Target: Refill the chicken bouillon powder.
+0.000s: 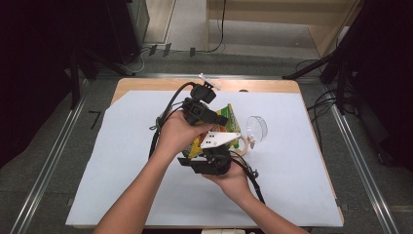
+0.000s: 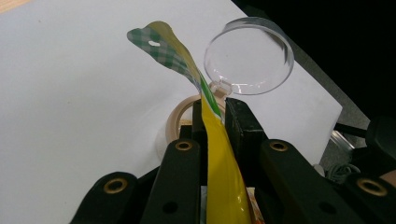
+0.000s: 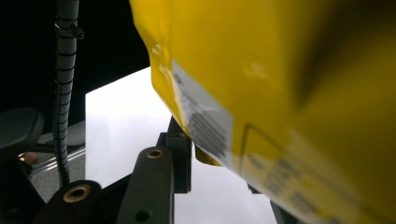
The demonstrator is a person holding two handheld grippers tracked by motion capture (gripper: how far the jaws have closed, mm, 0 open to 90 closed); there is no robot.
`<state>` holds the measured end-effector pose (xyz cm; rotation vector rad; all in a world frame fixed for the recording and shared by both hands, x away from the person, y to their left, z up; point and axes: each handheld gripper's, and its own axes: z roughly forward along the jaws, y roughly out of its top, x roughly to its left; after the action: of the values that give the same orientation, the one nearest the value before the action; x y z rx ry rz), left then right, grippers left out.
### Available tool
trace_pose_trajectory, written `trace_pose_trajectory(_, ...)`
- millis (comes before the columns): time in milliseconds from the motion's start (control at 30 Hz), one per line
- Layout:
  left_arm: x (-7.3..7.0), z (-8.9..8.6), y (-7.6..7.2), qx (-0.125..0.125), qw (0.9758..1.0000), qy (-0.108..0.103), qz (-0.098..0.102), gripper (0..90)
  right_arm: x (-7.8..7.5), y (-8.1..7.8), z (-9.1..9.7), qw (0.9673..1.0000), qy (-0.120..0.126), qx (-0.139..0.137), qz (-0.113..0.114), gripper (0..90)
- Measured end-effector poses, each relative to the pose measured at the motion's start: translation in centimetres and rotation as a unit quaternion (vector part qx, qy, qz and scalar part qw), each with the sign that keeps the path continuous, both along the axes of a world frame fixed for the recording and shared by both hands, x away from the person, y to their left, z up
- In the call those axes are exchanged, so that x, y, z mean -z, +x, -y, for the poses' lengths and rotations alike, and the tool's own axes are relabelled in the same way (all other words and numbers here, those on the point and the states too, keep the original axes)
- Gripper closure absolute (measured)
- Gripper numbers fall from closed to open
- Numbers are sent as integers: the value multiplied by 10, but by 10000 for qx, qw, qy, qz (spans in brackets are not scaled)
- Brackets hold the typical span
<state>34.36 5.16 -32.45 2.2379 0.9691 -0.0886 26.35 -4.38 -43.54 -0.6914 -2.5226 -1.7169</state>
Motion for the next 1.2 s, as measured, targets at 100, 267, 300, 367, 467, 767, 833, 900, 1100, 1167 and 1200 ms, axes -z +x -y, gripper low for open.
trace_pose_trajectory(100,1,0,1,-8,10000,9,-13,830,0,1,0,10000,10,-4,-24,694)
trace_pose_trajectory(267,1,-1,2,-30,10000,-46,-21,830,0,2,1,10000,-19,-39,-17,694)
trace_pose_trajectory(300,1,-1,2,-32,10000,-43,-15,830,0,3,1,10000,-20,-42,-19,694)
trace_pose_trajectory(367,0,-1,2,-38,10000,-44,-15,830,0,3,1,10000,-25,-49,2,694)
trace_pose_trajectory(467,0,-1,2,-54,10000,-38,-18,830,0,3,1,10000,-14,-67,4,694)
trace_pose_trajectory(767,0,-3,4,-92,9999,-99,-9,830,-2,6,1,9999,-80,-94,0,694)
trace_pose_trajectory(833,0,-4,3,-89,9999,-102,-3,829,-2,6,0,9999,-88,-108,9,694)
trace_pose_trajectory(900,-1,-4,3,-96,9998,-154,-41,828,-1,6,0,9999,-90,-121,54,694)
trace_pose_trajectory(1100,-2,-4,3,-115,9999,-99,-11,830,-1,6,0,9999,-41,-133,57,695)
trace_pose_trajectory(1167,-1,-4,2,-135,9999,-87,-14,830,-1,6,0,9999,-43,-138,47,696)
trace_pose_trajectory(1200,-1,-4,2,-134,9999,-83,-11,830,-1,6,0,9999,-43,-140,49,695)
